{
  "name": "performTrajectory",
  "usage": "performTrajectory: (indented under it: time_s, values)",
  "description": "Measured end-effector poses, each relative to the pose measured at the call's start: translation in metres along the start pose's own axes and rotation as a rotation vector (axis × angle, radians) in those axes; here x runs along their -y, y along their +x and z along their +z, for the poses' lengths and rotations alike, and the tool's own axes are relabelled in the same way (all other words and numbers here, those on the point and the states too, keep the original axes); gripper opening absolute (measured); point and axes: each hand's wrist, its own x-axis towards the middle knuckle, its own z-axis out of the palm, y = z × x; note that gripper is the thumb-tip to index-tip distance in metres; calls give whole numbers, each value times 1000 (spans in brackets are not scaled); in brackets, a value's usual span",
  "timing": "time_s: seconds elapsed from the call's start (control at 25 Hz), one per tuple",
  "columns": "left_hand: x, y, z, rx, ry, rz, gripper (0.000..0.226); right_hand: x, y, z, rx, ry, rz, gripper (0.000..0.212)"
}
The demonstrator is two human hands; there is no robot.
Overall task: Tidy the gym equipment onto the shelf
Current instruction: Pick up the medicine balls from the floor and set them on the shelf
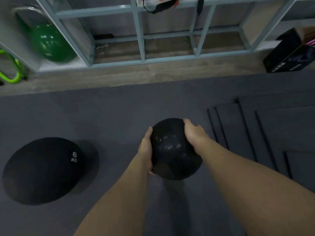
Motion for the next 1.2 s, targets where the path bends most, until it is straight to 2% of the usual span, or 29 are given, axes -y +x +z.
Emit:
performTrajectory:
  time_s: [0.08,0.2,0.28,0.36,0.56,0.64,0.76,0.88,1.08,1.2]
  values:
    - [1,-3,0,-43,-38,69,84,-2,-12,-1,-1,55,1,109]
    - [-8,-32,0,-75,-43,180,91,-3,-40,-17,22,191,8,115]
    - [-23,-61,0,-75,-45,249,100,6,-69,-30,35,294,9,111]
    - [-50,-114,3,-83,-20,322,100,32,-115,-57,36,345,-15,101]
    - [-131,-313,29,-72,-24,461,90,141,-260,-161,-15,359,-135,92]
    - [-164,-396,46,-58,-66,523,94,192,-320,-212,-50,331,-183,87]
    - [-220,-517,78,-32,-101,613,108,271,-412,-292,-58,388,-260,98]
    - [-272,-628,107,-35,-124,754,106,342,-488,-364,-69,430,-378,112]
    - [-352,-742,143,5,-117,880,116,427,-572,-446,-68,465,-547,120]
    - [-399,-782,158,24,-82,946,112,475,-598,-478,-40,474,-603,125]
